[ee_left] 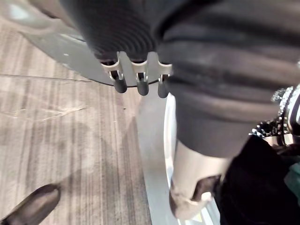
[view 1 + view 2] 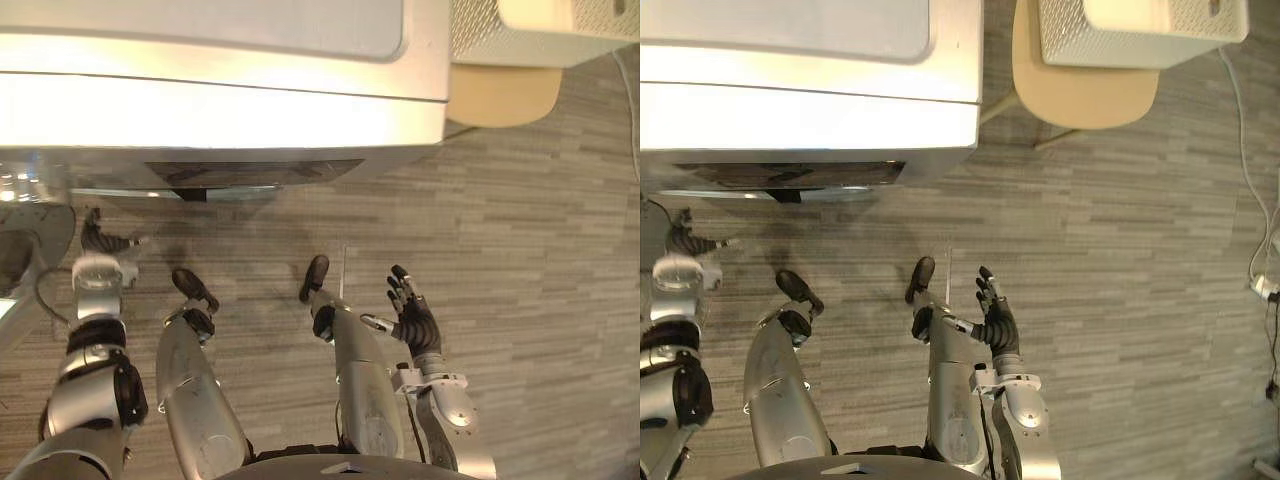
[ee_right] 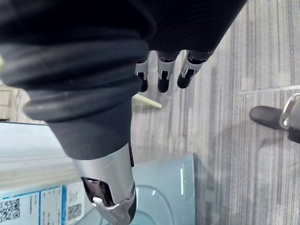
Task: Pick up the laundry basket with both hands and put the clothes into the washing machine.
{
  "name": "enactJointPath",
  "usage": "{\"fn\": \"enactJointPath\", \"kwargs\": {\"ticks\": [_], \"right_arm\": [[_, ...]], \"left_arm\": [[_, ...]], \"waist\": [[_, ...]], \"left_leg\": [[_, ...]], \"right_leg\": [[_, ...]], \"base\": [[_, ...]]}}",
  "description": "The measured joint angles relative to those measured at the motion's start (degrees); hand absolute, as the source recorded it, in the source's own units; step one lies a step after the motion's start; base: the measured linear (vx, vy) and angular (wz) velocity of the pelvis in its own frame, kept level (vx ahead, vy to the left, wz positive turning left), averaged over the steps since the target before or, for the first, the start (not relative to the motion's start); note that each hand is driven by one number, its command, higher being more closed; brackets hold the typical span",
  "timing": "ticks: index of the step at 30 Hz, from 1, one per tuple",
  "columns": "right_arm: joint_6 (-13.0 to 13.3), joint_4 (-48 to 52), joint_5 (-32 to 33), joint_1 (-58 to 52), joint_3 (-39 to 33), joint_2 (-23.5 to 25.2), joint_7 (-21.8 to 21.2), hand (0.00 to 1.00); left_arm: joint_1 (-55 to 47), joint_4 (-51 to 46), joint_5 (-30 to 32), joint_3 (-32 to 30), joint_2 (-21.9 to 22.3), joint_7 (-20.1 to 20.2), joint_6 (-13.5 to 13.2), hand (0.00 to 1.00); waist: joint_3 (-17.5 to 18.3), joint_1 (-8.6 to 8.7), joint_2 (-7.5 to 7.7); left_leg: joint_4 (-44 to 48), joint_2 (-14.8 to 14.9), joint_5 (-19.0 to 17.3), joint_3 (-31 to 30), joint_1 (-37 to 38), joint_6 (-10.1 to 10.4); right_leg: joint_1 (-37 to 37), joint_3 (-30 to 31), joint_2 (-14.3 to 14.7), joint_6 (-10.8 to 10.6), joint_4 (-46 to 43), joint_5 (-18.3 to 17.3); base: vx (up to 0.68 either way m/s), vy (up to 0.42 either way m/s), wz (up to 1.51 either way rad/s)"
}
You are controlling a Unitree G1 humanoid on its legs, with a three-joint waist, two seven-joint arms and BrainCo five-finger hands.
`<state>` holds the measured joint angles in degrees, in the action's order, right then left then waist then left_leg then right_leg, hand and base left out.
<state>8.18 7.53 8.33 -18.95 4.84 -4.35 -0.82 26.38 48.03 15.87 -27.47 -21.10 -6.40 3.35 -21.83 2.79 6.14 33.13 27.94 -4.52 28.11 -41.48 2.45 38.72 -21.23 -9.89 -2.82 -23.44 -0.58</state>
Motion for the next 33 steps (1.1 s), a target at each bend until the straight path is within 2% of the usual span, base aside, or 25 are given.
{"fn": "enactJointPath", "kwargs": {"ticks": [3, 5, 8, 11, 14, 16, 18, 20, 21, 22, 23, 25, 26, 27, 28, 31, 33], "right_arm": [[-0.09, -2.81, -2.26, 0.18, 0.28, -0.37, 0.04, 0.0], [-0.23, -6.28, -3.85, 0.25, 0.69, -0.53, 0.19, 0.0], [-0.79, -13.24, -4.29, 1.52, 0.75, -0.44, 0.63, 0.0], [-1.26, -21.64, -5.22, 3.55, 0.48, 0.56, 1.73, 0.0], [-2.26, -32.0, -8.14, 4.98, -0.86, 2.19, 2.97, 0.0], [-2.38, -40.32, -8.86, 9.65, -2.53, 1.46, 3.67, 0.0], [-3.04, -46.56, -10.01, 13.18, -4.12, 0.91, 4.17, 0.0], [-3.47, -50.79, -10.47, 14.47, -5.34, 0.07, 4.7, 0.0], [-3.46, -51.58, -10.32, 15.11, -5.69, 0.09, 4.71, 0.0], [-3.42, -53.48, -10.3, 15.96, -5.65, 0.25, 4.7, 0.0], [-3.4, -55.88, -10.25, 16.44, -5.79, 0.29, 4.71, 0.0], [-3.45, -58.75, -10.11, 16.45, -6.53, 0.18, 4.7, 0.0], [-3.55, -60.96, -9.69, 16.4, -7.49, 0.4, 4.7, 0.0], [-3.69, -61.79, -9.6, 16.5, -7.77, 0.43, 4.69, 0.0], [-3.89, -63.16, -9.17, 16.72, -8.37, 0.31, 4.69, 0.0], [-4.94, -66.04, -8.69, 16.93, -8.25, -0.9, 4.67, 0.0], [-5.0, -67.04, -8.63, 17.14, -8.31, -0.92, 4.66, 0.0]], "left_arm": [[-3.96, 0.01, -1.84, 0.13, 3.02, -1.54, -0.33, 0.0], [-7.22, 0.04, -4.36, 0.82, 5.86, -3.14, -1.84, 0.0], [-12.25, 0.59, -5.96, 4.04, 8.87, -4.72, -3.51, 0.0], [-17.22, 2.83, -6.35, 8.48, 12.03, -5.7, -4.63, 0.0], [-21.65, 5.57, -6.71, 15.3, 15.44, -5.46, -5.27, 0.0], [-22.42, 7.72, -6.79, 18.96, 16.48, -5.44, -6.21, 0.0], [-22.73, 7.83, -7.38, 20.44, 17.32, -5.35, -6.75, 0.0], [-23.23, 8.41, -8.06, 21.3, 17.72, -5.26, -7.31, 0.0], [-23.53, 8.92, -8.36, 21.26, 17.68, -5.23, -7.59, 0.0], [-24.52, 9.31, -9.05, 21.18, 17.57, -4.87, -7.69, 0.0], [-25.7, 9.26, -10.03, 20.73, 17.37, -4.45, -7.83, 0.0], [-27.29, 9.25, -11.32, 20.75, 17.33, -4.11, -8.06, 0.0], [-28.53, 9.21, -12.38, 20.74, 17.54, -3.83, -8.5, 0.0], [-28.7, 9.24, -12.84, 20.66, 17.59, -3.71, -8.59, 0.0], [-29.19, 9.35, -13.88, 20.01, 18.07, -3.21, -8.59, 0.0], [-30.67, 9.58, -18.87, 16.78, 19.51, -2.38, -8.75, 0.0], [-30.85, 10.11, -22.36, 16.26, 19.44, -1.51, -8.79, 0.0]], "waist": [[0.22, -0.76, 0.01], [0.35, -0.97, -0.03], [1.05, -1.66, -0.14], [2.46, -2.56, -0.91], [5.43, -2.42, -2.59], [6.83, -1.82, -3.63], [7.38, -1.24, -4.13], [8.03, -0.85, -4.39], [8.11, -0.71, -4.58], [8.47, -0.28, -4.24], [9.31, -0.52, -4.3], [11.76, -1.07, -4.8], [13.57, -1.53, -4.47], [13.78, -1.98, -4.55], [14.3, -2.7, -5.62], [15.93, -4.63, -7.18], [15.93, -4.98, -7.08]], "left_leg": [[0.16, -0.34, -0.56, -0.45, 3.61, 0.45], [0.83, -1.15, -1.41, -1.55, 6.74, 0.87], [1.17, -2.54, -2.6, -2.66, 11.13, 1.39], [1.69, -3.34, -3.85, -2.7, 15.74, 1.63], [-0.25, -5.57, -4.36, -1.69, 20.24, 1.95], [-2.83, -7.55, -4.3, -1.28, 21.87, 1.91], [-4.28, -9.18, -4.18, -1.42, 22.96, 1.73], [-6.44, -10.75, -4.18, -1.42, 24.65, 1.69], [-6.77, -10.79, -4.11, -1.37, 25.21, 1.58], [-7.33, -11.2, -3.58, -1.63, 26.69, 0.84], [-7.51, -12.0, -3.52, -2.86, 27.6, 1.08], [-10.64, -13.6, -2.63, -5.34, 28.37, 2.43], [-13.66, -14.99, -1.8, -6.29, 29.62, 3.16], [-14.8, -15.37, -1.23, -6.67, 30.29, 3.3], [-16.59, -15.23, 0.23, -7.73, 31.39, 3.28], [-18.43, -13.16, 2.31, -8.07, 33.37, 3.0], [-18.6, -12.63, 3.68, -9.01, 33.5, 3.05]], "right_leg": [[-3.16, -0.05, -0.77, -0.13, -2.03, -1.65], [-6.31, -0.42, -2.04, -0.44, -4.38, -3.76], [-10.88, -1.13, -4.03, -0.93, -7.09, -6.24], [-15.36, -1.19, -5.0, -1.34, -7.79, -7.45], [-19.28, -0.63, -6.07, -2.34, -5.12, -7.03], [-21.08, 0.41, -5.75, -2.95, 0.07, -3.85], [-22.26, 0.94, -5.92, -2.67, 2.52, -2.46], [-23.49, 2.8, -5.89, -2.38, 2.82, -2.8], [-23.42, 3.7, -5.78, -1.17, 0.9, -3.88], [-24.33, 5.05, -5.51, -1.35, -5.02, -5.95], [-25.82, 5.23, -5.51, -2.37, -5.94, -7.4], [-28.28, 6.74, -4.2, -3.24, -2.43, -7.66], [-30.48, 7.26, -3.57, -4.35, 1.75, -8.24], [-31.48, 7.16, -3.36, -5.59, 3.47, -8.11], [-33.48, 6.41, -2.05, -5.38, 6.31, -7.4], [-38.63, 6.18, 1.81, -4.67, 15.45, -3.65], [-40.83, 5.18, 3.03, -4.3, 18.73, -1.98]], "base": [[0.01, 0.021, 0.13], [-0.01, 0.018, 0.3], [-0.02, 0.002, 0.28], [-0.01, 0.022, 0.09], [-0.02, 0.077, 0.02], [-0.01, 0.104, -0.26], [-0.01, 0.108, -0.18], [0.0, 0.065, 0.05], [0.01, -0.012, 0.23], [0.04, -0.078, 0.35], [0.05, -0.092, 0.44], [0.07, -0.087, 0.43], [0.12, -0.085, 0.35], [0.14, -0.11, 0.2], [0.07, -0.093, 0.05], [0.07, -0.088, -0.16], [0.1, -0.068, 0.08]]}}
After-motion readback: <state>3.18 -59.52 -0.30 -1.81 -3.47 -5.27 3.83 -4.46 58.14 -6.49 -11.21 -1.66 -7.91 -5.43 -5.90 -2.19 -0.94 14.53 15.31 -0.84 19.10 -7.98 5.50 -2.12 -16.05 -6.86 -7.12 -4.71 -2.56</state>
